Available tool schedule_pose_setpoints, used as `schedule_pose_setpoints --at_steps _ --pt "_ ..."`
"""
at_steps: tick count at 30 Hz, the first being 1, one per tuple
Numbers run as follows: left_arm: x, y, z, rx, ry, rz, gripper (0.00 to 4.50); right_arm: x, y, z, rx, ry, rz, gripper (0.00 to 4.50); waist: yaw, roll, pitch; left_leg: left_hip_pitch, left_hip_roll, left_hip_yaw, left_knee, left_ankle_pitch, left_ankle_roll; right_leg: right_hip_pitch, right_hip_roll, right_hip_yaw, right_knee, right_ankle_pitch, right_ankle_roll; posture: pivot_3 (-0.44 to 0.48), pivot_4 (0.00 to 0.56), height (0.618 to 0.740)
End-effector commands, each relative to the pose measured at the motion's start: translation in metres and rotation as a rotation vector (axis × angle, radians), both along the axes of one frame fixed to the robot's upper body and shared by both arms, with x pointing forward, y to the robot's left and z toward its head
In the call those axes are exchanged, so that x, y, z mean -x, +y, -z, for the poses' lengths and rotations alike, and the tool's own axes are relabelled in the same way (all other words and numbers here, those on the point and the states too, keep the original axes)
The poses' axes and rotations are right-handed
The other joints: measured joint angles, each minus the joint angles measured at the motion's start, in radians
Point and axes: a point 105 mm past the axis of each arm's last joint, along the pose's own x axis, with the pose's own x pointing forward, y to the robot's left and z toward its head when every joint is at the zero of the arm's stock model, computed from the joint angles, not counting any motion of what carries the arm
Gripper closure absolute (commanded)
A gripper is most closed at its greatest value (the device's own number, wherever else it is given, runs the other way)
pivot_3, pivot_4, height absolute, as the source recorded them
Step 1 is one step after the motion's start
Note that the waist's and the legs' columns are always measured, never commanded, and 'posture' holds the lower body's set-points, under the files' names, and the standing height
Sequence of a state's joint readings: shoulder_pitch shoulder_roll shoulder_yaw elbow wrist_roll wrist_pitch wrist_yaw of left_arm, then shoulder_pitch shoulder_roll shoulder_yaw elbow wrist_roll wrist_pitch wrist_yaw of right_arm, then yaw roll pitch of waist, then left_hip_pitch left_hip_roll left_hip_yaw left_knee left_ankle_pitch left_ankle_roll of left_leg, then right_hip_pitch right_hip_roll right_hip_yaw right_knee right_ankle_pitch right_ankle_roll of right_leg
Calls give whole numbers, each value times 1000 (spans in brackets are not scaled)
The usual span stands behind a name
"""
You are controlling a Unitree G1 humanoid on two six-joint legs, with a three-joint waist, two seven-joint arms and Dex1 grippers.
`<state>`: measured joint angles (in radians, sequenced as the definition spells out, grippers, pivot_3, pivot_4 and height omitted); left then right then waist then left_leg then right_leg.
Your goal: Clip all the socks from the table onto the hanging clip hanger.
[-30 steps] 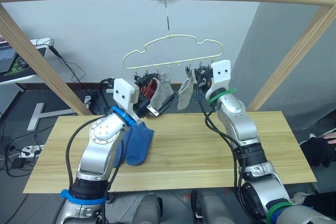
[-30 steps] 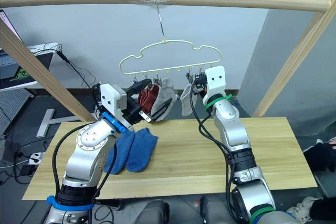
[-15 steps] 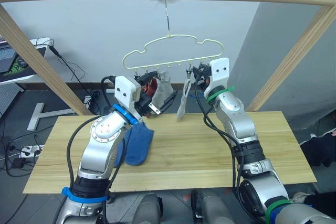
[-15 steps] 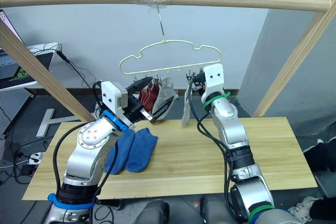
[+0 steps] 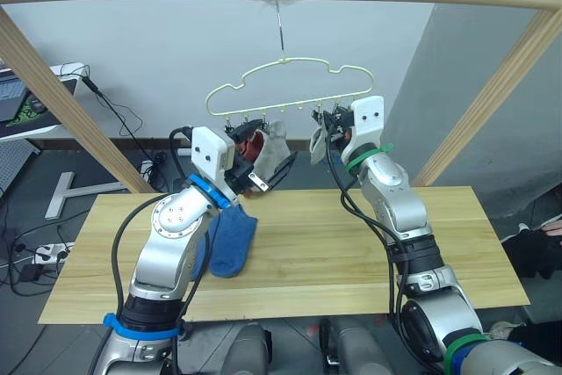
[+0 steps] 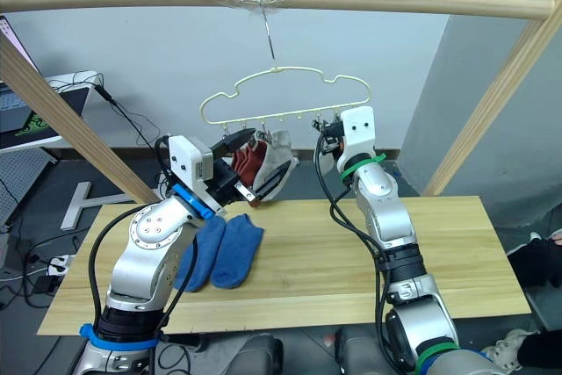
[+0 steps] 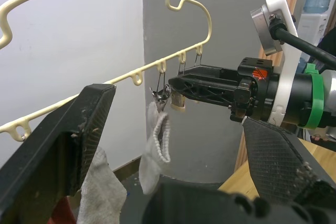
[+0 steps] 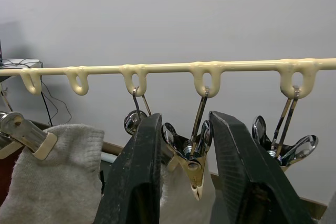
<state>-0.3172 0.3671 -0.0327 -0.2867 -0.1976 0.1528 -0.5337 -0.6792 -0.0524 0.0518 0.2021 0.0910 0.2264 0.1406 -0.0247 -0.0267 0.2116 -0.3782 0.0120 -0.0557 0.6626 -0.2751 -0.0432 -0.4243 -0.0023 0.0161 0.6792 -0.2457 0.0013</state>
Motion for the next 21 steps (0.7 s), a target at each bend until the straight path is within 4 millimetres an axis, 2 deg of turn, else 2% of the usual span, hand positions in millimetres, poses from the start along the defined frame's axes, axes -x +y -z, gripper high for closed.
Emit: schedule_pose_setpoints --at_steps 1,4,5,21 --pt "7 -4 -17 14 -64 15 0 1 -2 -16 -10 -56 3 3419 0 0 0 0 0 0 0 0 0 0 0 0 0 0 0 61 191 740" --pt "7 -3 -17 15 -64 12 0 0 -4 -16 -12 -57 5 4331 0 0 0 0 0 0 0 0 0 0 0 0 0 0 0 61 192 740" --pt "7 -3 -17 15 -64 11 0 0 -5 -16 -12 -57 5 4464 0 0 0 0 0 0 0 0 0 0 0 0 0 0 0 61 192 740" --pt "7 -3 -16 15 -61 7 0 -1 -17 -17 18 -57 12 4464 0 0 0 0 0 0 0 0 0 0 0 0 -1 0 0 61 195 740"
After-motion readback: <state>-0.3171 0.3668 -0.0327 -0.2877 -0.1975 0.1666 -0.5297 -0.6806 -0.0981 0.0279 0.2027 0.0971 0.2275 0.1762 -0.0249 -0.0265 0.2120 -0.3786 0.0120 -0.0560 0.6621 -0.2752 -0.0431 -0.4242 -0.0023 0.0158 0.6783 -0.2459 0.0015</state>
